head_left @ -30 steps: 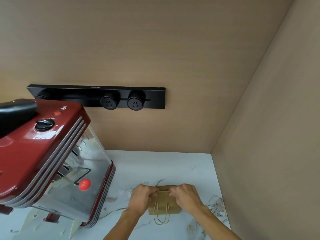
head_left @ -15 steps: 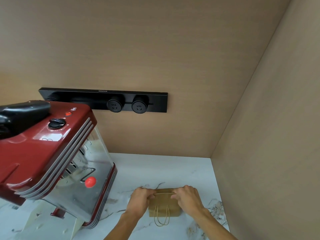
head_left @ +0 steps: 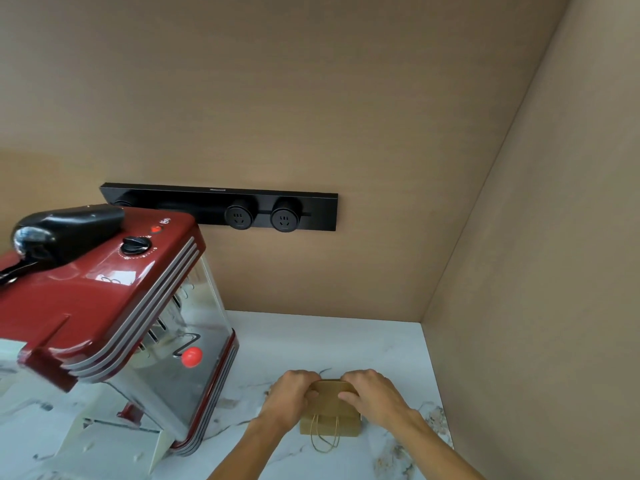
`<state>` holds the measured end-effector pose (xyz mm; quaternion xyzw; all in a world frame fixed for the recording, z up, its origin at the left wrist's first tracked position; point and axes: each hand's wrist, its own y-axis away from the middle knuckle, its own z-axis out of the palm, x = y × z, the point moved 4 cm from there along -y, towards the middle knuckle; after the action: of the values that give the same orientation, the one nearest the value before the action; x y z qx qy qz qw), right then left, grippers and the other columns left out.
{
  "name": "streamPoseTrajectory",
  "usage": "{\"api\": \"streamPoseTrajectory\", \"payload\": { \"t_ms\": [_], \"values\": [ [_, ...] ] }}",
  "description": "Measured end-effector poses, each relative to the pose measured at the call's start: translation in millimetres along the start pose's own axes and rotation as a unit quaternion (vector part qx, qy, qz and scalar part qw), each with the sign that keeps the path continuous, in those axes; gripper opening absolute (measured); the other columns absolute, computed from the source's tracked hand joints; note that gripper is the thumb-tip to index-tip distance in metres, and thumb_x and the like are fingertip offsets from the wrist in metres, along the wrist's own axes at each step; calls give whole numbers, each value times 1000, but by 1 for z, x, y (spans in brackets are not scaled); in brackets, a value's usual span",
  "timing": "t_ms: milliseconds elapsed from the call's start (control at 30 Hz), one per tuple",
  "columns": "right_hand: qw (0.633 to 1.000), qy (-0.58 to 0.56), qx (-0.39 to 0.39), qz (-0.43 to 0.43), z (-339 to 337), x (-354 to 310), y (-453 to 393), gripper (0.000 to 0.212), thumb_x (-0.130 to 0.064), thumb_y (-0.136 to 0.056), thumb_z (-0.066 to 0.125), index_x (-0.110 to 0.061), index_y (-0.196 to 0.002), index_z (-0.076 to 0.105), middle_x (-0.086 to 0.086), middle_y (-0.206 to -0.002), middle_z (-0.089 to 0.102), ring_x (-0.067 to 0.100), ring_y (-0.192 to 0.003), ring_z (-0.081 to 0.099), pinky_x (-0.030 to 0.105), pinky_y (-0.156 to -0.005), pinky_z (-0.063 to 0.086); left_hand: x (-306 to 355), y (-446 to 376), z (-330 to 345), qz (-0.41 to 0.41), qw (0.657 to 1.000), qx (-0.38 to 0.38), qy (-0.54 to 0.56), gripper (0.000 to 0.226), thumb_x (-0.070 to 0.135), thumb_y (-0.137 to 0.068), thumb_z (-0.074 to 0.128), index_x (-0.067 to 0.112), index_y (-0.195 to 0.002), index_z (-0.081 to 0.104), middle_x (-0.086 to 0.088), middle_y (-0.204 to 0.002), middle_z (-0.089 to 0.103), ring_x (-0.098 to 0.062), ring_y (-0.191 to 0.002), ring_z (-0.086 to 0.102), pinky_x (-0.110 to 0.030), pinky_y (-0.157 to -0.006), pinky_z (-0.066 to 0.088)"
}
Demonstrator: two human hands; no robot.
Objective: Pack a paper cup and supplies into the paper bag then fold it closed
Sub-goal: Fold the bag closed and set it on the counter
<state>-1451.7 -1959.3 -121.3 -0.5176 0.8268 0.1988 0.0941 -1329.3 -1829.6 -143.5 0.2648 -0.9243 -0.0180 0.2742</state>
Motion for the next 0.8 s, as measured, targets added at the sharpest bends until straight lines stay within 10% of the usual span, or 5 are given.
{"api": "streamPoseTrajectory", "payload": {
  "t_ms": [800],
  "values": [
    [986, 146, 39, -76, 3, -15, 13, 21, -19, -95, 52, -26, -108, 67, 2, -100, 74, 29, -89, 68, 33, -81, 52, -1, 14, -3, 27, 986, 4, -162, 41, 26, -85, 39, 32, -117, 65, -8, -94, 68, -30, -92, 64, -34, -80, 53]
  ]
}}
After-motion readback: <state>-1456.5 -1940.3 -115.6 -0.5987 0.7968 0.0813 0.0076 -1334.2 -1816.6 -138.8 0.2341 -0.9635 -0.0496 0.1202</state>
